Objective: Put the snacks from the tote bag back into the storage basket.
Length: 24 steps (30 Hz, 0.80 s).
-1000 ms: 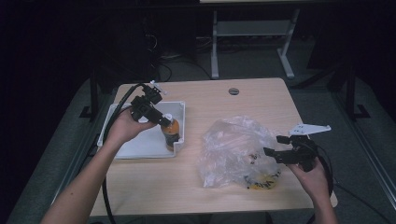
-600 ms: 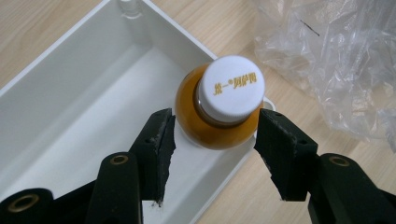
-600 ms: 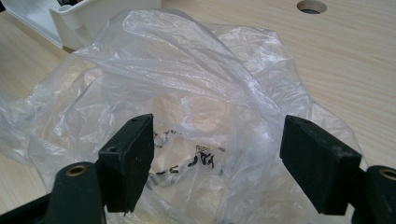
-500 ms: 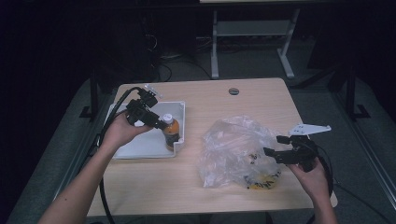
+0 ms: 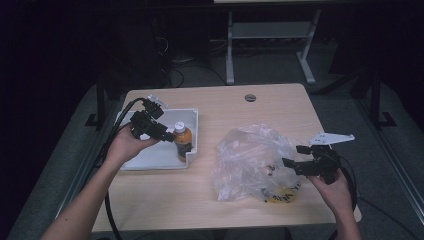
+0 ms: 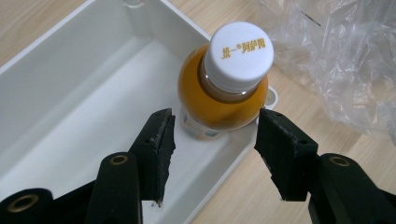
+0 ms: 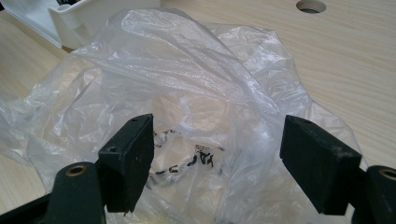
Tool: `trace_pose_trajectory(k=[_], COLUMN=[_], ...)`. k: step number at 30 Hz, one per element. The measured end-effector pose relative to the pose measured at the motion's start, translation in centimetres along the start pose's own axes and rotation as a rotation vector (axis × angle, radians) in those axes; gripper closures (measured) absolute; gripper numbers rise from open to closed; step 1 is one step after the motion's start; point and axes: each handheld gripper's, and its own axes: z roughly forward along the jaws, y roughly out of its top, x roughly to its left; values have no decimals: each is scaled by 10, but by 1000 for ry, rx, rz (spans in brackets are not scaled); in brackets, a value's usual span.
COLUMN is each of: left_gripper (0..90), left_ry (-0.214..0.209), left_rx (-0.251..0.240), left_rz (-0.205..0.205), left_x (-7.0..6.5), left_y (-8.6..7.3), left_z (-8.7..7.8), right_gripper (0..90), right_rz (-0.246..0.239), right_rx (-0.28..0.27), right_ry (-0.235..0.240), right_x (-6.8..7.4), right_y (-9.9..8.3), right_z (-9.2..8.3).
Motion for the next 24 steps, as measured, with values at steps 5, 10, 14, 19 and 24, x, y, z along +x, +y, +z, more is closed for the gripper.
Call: trace_pose_trajectory(k=[5, 10, 14, 19, 24], left_gripper=[461, 452, 451, 451, 451], left_ry=[-5, -8, -11, -19, -20], left_rx=[-5, 0, -1, -20, -24], left_rz=[-9, -6, -8, -20, -12], left_x=[1, 2, 2, 2, 3], left_y=[-5, -10, -13, -19, -25], left_z=[3, 5, 7, 10, 9], right_gripper=[256, 256, 256, 256, 257], right_rz=[2, 3, 2, 1, 7], right_rx=[-1, 0, 0, -1, 1], right_ry=[-2, -1, -3, -4, -3], right_x=[0, 0, -1, -1, -1], right_y=[0, 0, 0, 0, 0], right_z=[-1, -1, 0, 0, -1])
